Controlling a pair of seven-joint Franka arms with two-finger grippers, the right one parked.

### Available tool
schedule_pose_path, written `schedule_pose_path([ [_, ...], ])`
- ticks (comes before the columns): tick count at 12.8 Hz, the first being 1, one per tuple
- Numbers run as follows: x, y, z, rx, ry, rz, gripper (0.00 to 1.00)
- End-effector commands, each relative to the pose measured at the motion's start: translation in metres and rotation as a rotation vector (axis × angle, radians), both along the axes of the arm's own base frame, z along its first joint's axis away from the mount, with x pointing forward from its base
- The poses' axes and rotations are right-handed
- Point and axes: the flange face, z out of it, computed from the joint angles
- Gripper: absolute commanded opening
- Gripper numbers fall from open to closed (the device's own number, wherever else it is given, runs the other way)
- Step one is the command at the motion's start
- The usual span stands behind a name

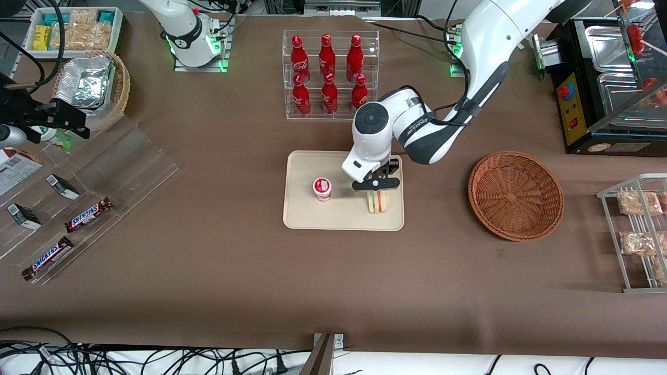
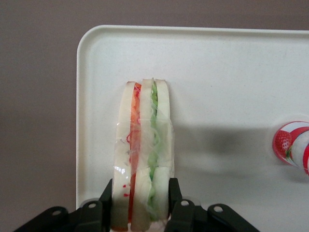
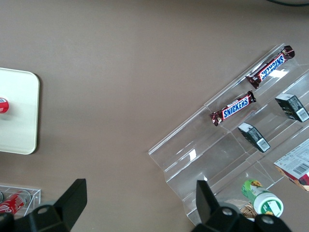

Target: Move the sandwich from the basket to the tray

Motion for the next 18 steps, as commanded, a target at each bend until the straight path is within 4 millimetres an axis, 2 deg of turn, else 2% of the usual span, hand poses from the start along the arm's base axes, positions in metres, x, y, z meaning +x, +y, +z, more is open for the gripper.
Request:
schedule_pose_path([
  [1, 0.002, -0.001, 0.003, 0.022, -0.022, -0.006, 0.92],
  [2, 0.003, 0.0, 0.004, 0.023, -0.021, -0.004, 0.99],
  [4, 0.007, 0.005, 0.012, 0.034, -0.02, 0.008, 1.0],
  [9, 0.029, 0.029, 0.072, 0.052, -0.008, 0.096, 1.0],
  [10, 0.035, 0.04, 0.079, 0.071, 0.024, 0.102, 1.0],
  [13, 0.062, 0.067, 0.119, 0.047, 0.077, 0.092, 1.0],
  [18, 0.082, 0.11, 0.161, 0.055, 0.098, 0.116, 1.0],
])
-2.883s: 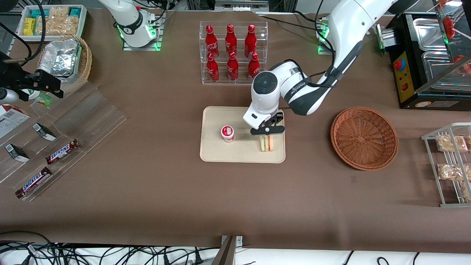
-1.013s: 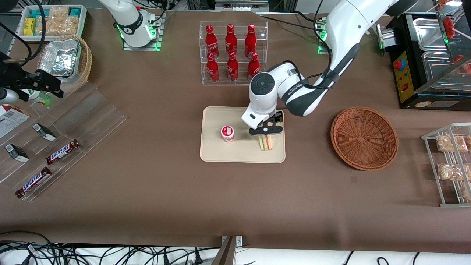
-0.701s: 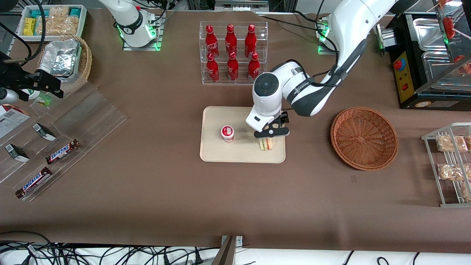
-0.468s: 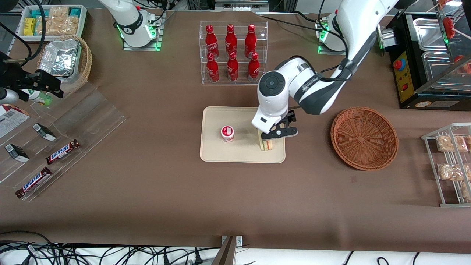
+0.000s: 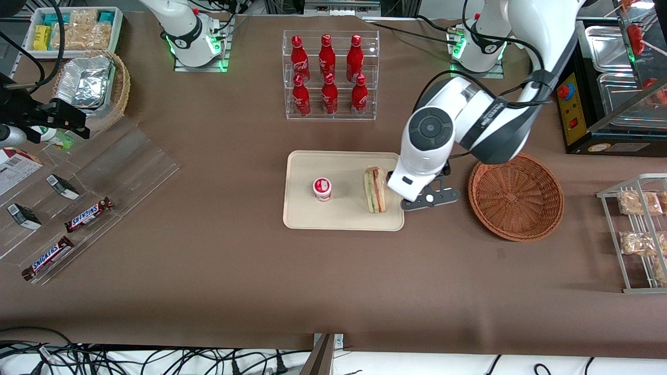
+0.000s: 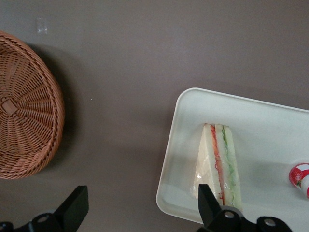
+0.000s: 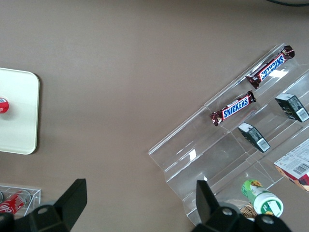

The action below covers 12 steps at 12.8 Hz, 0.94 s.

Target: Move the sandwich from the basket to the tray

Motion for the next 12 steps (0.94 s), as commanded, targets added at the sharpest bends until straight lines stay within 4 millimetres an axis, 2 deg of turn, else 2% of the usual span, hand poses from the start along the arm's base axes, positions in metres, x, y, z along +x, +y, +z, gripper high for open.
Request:
schedule_pose_path([
  [1, 0.006, 0.021, 0.031, -0.011, 0.037, -0.044, 1.0],
  [2, 0.007, 0.025, 0.037, -0.026, 0.065, -0.085, 1.0],
  [6, 0.029, 0.085, 0.069, -0.039, 0.107, -0.123, 1.0],
  [10, 0.037, 0.173, 0.111, -0.108, 0.132, -0.203, 1.0],
  [12, 0.041, 0.21, 0.114, -0.13, 0.145, -0.245, 1.0],
])
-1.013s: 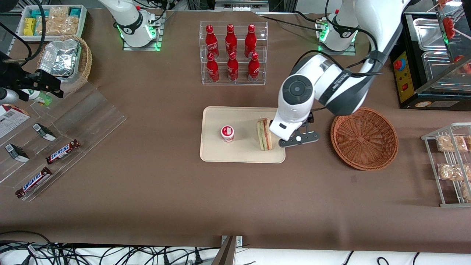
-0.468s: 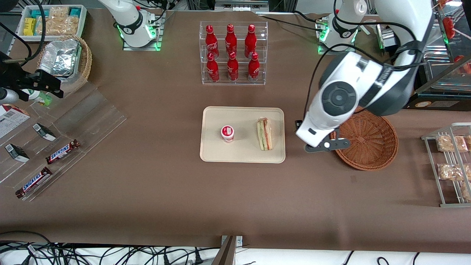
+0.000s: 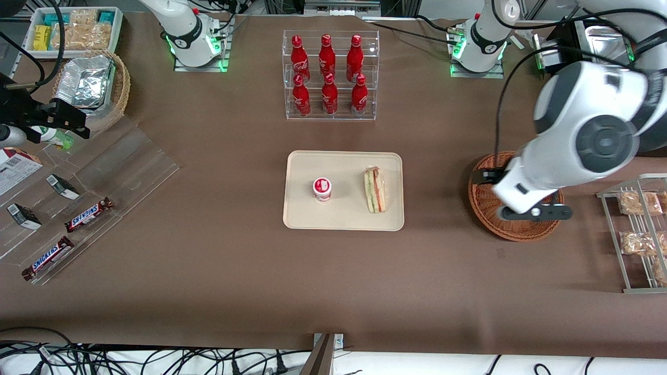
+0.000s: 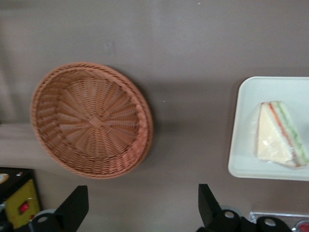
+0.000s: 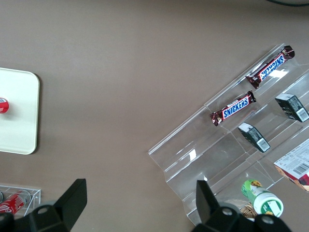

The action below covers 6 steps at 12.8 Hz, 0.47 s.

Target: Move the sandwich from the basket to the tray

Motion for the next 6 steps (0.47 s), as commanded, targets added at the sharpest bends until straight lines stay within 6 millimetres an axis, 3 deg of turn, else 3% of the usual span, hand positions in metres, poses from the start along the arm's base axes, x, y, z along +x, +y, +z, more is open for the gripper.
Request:
schedule_pose_path([
  [1, 0.0, 0.036, 0.008, -0.033, 0.021, -0.061, 1.0],
  [6, 0.006, 0.093, 0.005, -0.1, 0.031, -0.167, 1.0],
])
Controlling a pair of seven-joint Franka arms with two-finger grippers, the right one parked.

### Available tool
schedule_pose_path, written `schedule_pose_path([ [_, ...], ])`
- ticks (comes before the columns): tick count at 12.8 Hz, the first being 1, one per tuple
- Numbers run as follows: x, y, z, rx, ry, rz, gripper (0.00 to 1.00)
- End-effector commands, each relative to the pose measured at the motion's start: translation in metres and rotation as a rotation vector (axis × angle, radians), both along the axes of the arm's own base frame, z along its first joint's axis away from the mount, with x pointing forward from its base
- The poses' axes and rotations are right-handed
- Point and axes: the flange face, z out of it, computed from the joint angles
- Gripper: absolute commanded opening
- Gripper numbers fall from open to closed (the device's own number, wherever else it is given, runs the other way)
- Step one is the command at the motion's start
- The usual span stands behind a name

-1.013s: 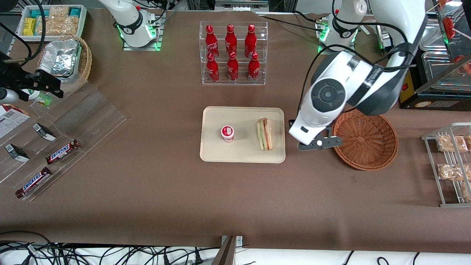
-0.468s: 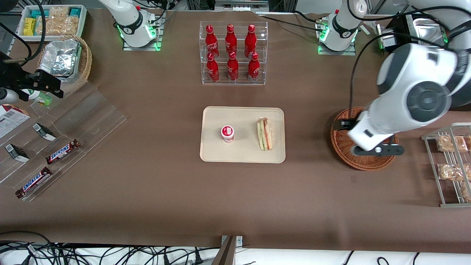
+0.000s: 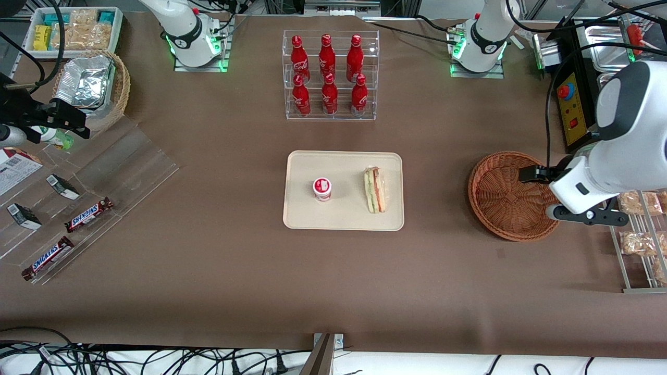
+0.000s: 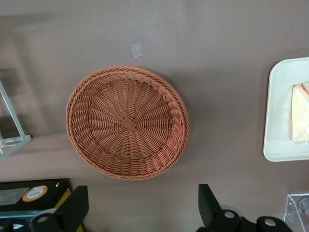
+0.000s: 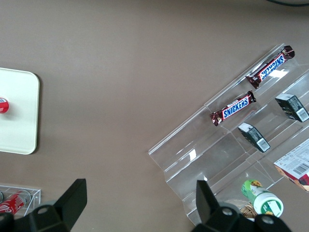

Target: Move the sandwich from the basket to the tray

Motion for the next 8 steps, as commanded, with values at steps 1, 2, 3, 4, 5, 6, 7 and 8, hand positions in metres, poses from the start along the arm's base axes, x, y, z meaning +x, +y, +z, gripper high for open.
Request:
schedule_pose_path([
  [1, -0.0003, 0.027, 0.0004, -0.089, 0.012, -0.062, 1.0],
  [2, 0.001, 0.0312, -0.0018, -0.11, 0.01, -0.077, 1.0],
  [3, 0.002, 0.0312, -0.0059, -0.109, 0.016, -0.08, 1.0],
  [4, 0.0027, 0.0314, -0.0049, -0.107, 0.01, -0.081, 1.0],
  [5, 0.0041, 0.0316, -0.0049, -0.106, 0.0, -0.081, 1.0],
  [6, 0.005, 0.0286, -0.0055, -0.105, -0.005, -0.086, 1.0],
  [7, 0.0061, 0.0265, -0.0089, -0.107, 0.0, -0.085, 1.0],
  [8, 0.0062, 0.0255, -0.0088, -0.107, -0.002, -0.087, 1.0],
])
